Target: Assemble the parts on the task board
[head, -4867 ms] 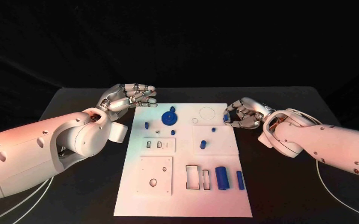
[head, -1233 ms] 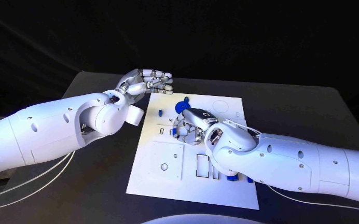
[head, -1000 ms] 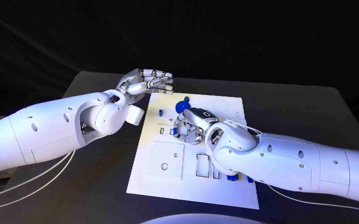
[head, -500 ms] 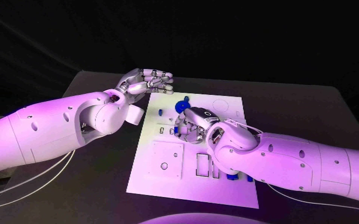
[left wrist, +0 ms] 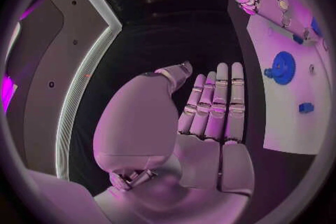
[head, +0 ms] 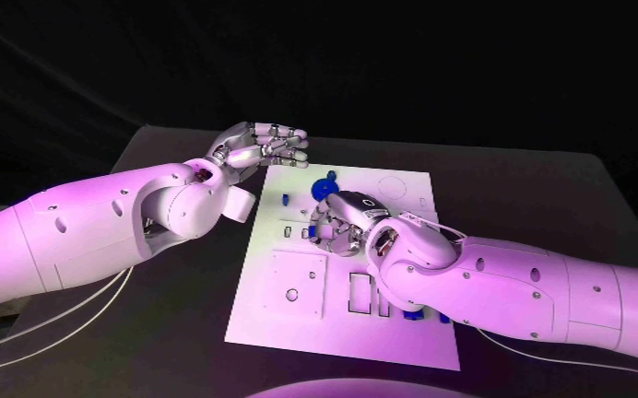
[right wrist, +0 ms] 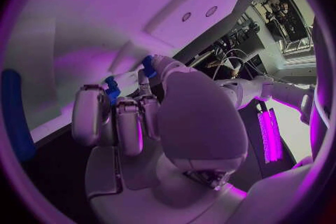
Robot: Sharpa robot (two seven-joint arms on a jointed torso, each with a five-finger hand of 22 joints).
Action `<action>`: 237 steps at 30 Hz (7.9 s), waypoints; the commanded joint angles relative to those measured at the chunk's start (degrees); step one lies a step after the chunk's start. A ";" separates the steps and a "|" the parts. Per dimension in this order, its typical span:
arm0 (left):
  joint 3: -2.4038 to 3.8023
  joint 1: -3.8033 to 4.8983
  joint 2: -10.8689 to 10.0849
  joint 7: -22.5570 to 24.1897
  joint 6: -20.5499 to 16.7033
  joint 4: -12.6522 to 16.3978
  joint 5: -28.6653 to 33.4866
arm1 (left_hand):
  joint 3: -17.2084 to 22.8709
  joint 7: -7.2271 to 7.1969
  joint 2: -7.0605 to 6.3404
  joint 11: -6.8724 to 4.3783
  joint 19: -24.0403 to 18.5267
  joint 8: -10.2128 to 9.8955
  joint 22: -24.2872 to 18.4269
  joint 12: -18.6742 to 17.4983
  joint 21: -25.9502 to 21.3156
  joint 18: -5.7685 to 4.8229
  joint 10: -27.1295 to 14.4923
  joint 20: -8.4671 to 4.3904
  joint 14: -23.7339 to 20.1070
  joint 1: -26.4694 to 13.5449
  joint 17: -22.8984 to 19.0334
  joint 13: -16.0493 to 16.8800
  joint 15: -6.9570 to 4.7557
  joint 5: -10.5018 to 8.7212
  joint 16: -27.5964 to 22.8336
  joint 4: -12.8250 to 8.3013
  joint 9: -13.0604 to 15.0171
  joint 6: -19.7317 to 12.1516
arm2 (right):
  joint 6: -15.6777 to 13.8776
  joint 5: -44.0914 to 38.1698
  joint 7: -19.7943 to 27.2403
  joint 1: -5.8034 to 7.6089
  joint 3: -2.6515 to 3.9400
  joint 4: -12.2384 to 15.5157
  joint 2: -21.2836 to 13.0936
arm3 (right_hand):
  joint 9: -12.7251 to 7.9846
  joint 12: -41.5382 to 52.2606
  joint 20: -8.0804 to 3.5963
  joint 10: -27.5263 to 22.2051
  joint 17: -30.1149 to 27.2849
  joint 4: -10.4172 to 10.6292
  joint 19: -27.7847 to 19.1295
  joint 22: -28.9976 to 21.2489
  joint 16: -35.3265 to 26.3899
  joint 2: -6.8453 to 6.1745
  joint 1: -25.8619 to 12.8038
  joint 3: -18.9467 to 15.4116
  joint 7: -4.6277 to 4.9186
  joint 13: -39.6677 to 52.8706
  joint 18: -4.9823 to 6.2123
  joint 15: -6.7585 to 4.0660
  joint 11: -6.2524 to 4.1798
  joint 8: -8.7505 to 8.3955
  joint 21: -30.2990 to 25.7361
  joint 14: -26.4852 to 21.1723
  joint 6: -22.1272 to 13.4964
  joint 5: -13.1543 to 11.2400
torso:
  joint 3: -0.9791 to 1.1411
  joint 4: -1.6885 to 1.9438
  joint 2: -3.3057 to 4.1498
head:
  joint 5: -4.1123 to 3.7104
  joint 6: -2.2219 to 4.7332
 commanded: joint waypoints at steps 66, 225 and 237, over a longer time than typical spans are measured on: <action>0.04 0.04 -0.03 -0.20 1.66 -0.06 -0.35 | 0.01 1.48 -0.03 0.32 -0.48 -0.29 -0.08 -0.26 0.21 0.60 -0.33 0.11 -0.26 -0.85 0.16 0.08 0.37 -0.27 -0.42 -0.32 -0.09 -0.46 | -1.47 -1.15 0.43 -0.27 -0.13 0.47 -0.66 | -0.13 -1.47 0.46 0.49 12.83 -1.16 -0.03 2.59 0.10 -0.50 -1.34 2.84 0.21 6.63 -0.25 0.28 0.31 0.40 -1.09 5.62 0.20 0.26 | 0.07 -0.06 0.01 | 0.24 0.03; 0.03 0.08 0.26 -0.98 2.40 -2.62 -0.97 | -0.02 1.47 0.13 0.33 -0.63 -0.37 -0.18 -0.21 0.30 0.64 -0.41 0.20 -0.20 -1.44 0.58 0.10 0.40 -0.27 -0.77 -0.30 -0.10 -0.46 | 32.39 -23.75 -11.23 7.58 -0.36 4.26 4.47 | 0.58 -1.81 -0.09 0.56 12.62 -0.61 0.03 2.85 0.02 -0.91 -5.63 3.75 -0.36 6.41 -0.29 -0.21 -0.21 1.53 -1.45 5.57 0.56 0.17 | 0.04 -0.13 -0.05 | 1.69 -0.33; 0.03 0.08 0.38 -1.02 2.50 -2.86 -0.97 | -0.02 1.45 0.13 0.33 -0.64 -0.38 -0.20 -0.22 0.31 0.65 -0.43 0.21 -0.20 -1.46 0.62 0.10 0.40 -0.27 -0.81 -0.32 -0.10 -0.47 | 35.50 -23.75 -11.46 8.10 -0.37 4.55 4.26 | 0.61 -1.87 -0.10 0.54 12.58 -0.67 0.04 2.86 0.01 -0.84 -5.62 3.83 -0.36 6.36 -0.29 -0.22 -0.23 1.58 -1.46 5.56 0.58 0.17 | 0.06 -0.04 -0.01 | 1.84 -0.24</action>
